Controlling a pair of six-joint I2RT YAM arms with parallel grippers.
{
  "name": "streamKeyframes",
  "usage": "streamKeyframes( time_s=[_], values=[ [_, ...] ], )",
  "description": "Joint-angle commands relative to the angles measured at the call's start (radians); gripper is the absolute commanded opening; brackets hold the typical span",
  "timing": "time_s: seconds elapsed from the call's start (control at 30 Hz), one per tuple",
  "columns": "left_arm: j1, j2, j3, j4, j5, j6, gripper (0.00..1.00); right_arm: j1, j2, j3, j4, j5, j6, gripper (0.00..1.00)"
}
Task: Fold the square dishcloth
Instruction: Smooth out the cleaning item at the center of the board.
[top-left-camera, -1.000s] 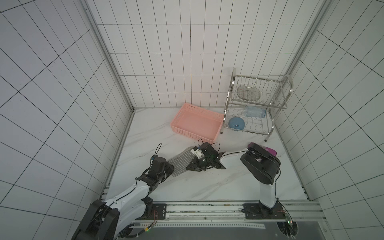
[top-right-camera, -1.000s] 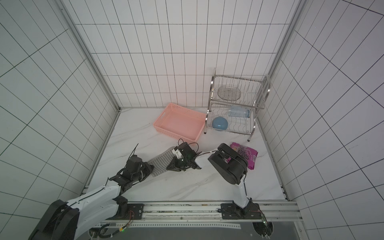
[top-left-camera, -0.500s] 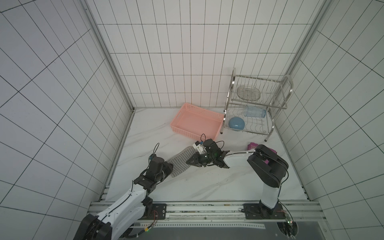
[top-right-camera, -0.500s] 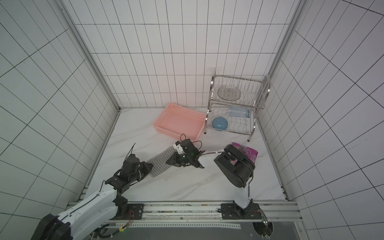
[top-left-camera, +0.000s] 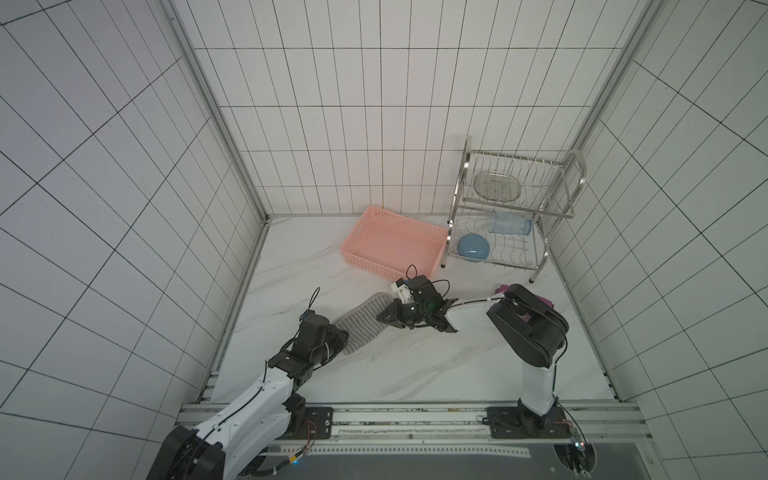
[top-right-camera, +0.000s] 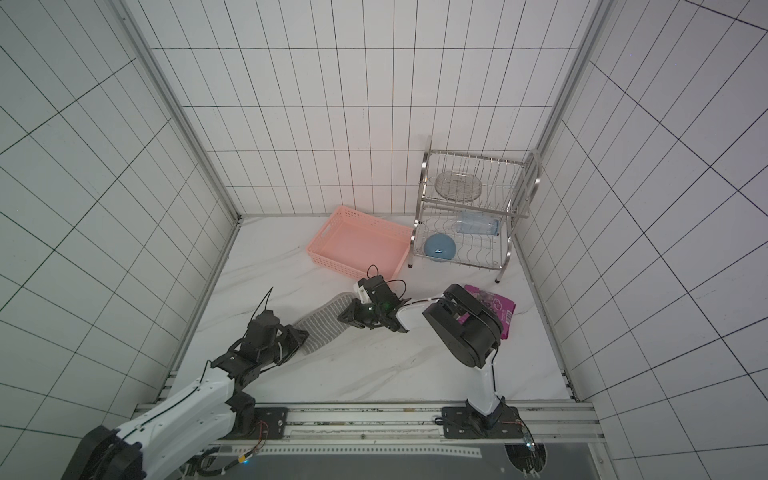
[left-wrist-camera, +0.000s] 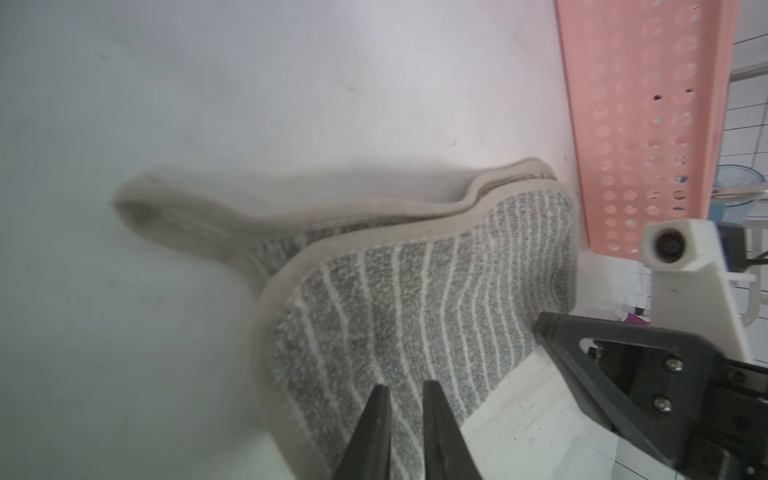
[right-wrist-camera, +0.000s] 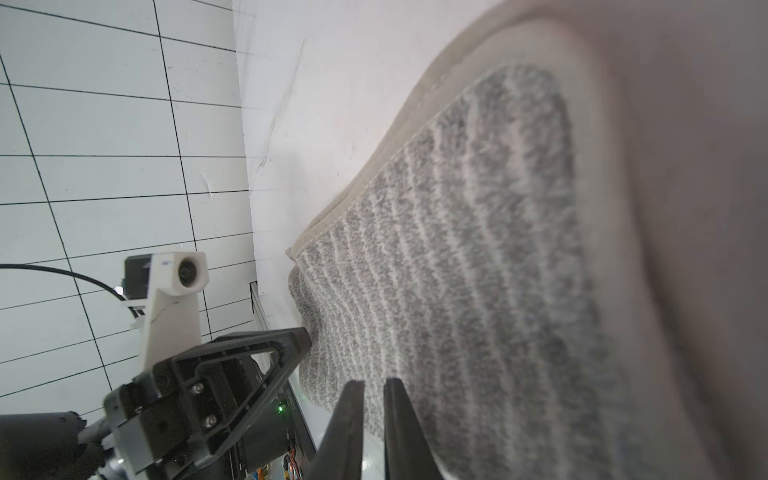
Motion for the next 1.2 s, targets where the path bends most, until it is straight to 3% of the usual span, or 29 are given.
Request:
streamKeyframes(
  time_s=[0.0,0.37,0.57,0.73,0.9,1.17],
  values=[
    [0.001,0.046,-0.020,0.059,-0.003,-0.005,0.18,-0.024,-0.008,-0.014,-0.016,0.019,-0.037,0.15],
    [0.000,0.140,0.007,0.111,0.019,0.031,0.17,-0.077,-0.048,-0.147,-0.029,0.093,-0.063,0.13],
    [-0.059,0.123,0.049,0.086,0.019,0.069,0.19,-0.073,-0.194,-0.290,-0.045,0.183,-0.013,0.12],
    [-0.145,0.186,0.094,0.140,-0.002,0.071,0.22,-0.042,-0.346,-0.393,-0.106,0.297,0.022,0.12],
    [-0.182,0.252,0.159,0.164,-0.004,0.079,0.21,-0.011,-0.534,-0.387,-0.291,0.399,-0.033,0.18],
    [-0.228,0.319,0.356,0.079,0.010,0.186,0.22,-0.038,-0.764,-0.244,-0.689,0.543,-0.219,0.37]
  ],
)
